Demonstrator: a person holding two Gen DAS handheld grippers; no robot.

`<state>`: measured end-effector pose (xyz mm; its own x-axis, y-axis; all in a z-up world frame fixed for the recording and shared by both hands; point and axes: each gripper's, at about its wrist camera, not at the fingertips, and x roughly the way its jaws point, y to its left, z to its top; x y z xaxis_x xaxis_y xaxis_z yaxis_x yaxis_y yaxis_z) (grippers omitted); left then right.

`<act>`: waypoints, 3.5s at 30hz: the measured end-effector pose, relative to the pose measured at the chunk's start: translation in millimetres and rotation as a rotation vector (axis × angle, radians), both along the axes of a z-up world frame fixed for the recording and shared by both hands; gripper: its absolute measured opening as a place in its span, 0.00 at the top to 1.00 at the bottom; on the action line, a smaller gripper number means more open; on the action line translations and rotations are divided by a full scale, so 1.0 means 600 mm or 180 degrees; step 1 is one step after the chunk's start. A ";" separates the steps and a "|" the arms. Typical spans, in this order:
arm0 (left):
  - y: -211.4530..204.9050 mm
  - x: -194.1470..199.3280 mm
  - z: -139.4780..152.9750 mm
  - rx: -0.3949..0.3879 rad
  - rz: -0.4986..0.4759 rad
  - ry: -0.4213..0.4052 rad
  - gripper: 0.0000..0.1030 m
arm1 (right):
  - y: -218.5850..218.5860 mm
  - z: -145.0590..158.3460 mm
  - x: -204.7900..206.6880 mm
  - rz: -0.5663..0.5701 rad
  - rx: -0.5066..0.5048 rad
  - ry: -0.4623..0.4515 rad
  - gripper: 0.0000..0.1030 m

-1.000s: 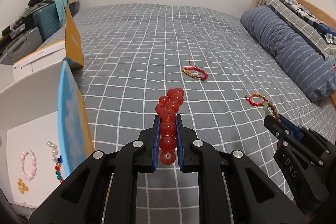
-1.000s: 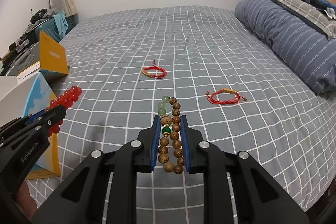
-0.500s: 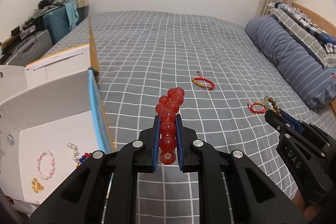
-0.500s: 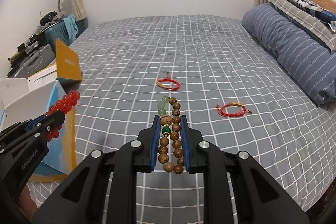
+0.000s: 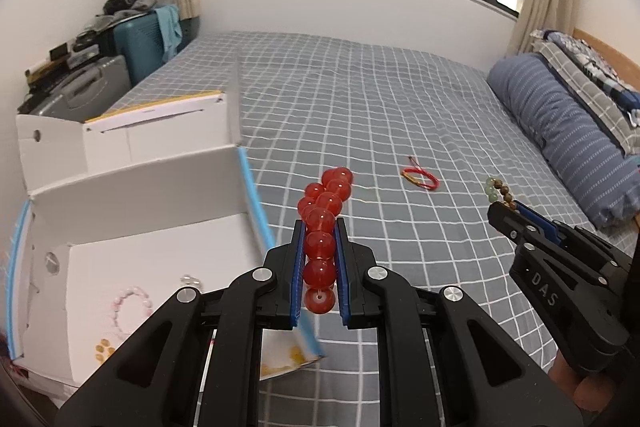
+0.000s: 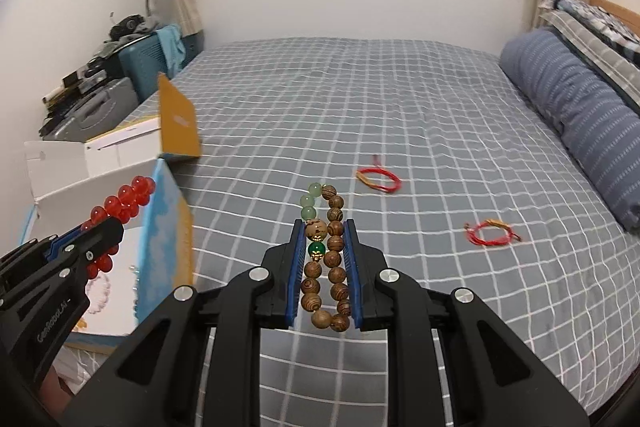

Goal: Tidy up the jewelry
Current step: 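Carry the red bead and wooden bead bracelets over the white box with both tools, then open both tools to drop the red and wooden bracelets into the box, then move both tools back over the bed toward the red cord bracelets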

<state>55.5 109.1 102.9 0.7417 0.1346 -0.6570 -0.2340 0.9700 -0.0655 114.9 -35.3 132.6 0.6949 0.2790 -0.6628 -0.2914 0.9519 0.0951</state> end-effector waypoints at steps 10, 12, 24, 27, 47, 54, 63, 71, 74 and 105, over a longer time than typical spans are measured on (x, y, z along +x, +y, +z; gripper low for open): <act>0.085 -0.044 0.008 0.0019 0.0322 -0.0004 0.87 | 0.113 0.018 -0.017 0.0377 0.0020 -0.0036 0.82; 0.107 -0.055 0.005 0.0024 0.0405 0.0007 0.87 | 0.138 0.018 -0.023 0.0459 -0.0002 -0.0046 0.82; 0.242 -0.122 -0.038 0.0029 0.0911 0.0175 0.87 | 0.301 -0.005 -0.062 0.1073 -0.0038 0.0152 0.83; 0.264 -0.133 -0.053 0.0011 0.1007 0.0242 0.87 | 0.333 -0.014 -0.067 0.1155 -0.0087 0.0191 0.83; 0.329 -0.161 -0.100 -0.0079 0.1214 0.0489 0.87 | 0.419 -0.073 -0.076 0.1293 -0.0417 0.0393 0.82; 0.328 -0.165 -0.096 -0.0061 0.1229 0.0481 0.86 | 0.420 -0.073 -0.074 0.1311 -0.0427 0.0412 0.80; 0.324 -0.182 -0.074 -0.0036 0.1301 0.0363 0.57 | 0.401 -0.045 -0.088 0.1299 -0.0293 0.0261 0.36; 0.310 -0.195 -0.042 0.0059 0.1340 0.0199 0.32 | 0.358 0.006 -0.092 0.1196 -0.0078 0.0061 0.09; 0.301 -0.196 -0.030 0.0099 0.1323 0.0164 0.25 | 0.343 0.015 -0.090 0.1141 -0.0068 0.0006 0.08; 0.032 -0.010 -0.004 0.0210 0.0168 -0.0043 0.06 | -0.050 0.018 -0.002 -0.0157 -0.0119 -0.0107 0.07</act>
<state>49.3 128.5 100.3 0.7413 0.2162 -0.6354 -0.2843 0.9587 -0.0055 114.0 -65.3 143.4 0.7293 0.2193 -0.6481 -0.2465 0.9678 0.0501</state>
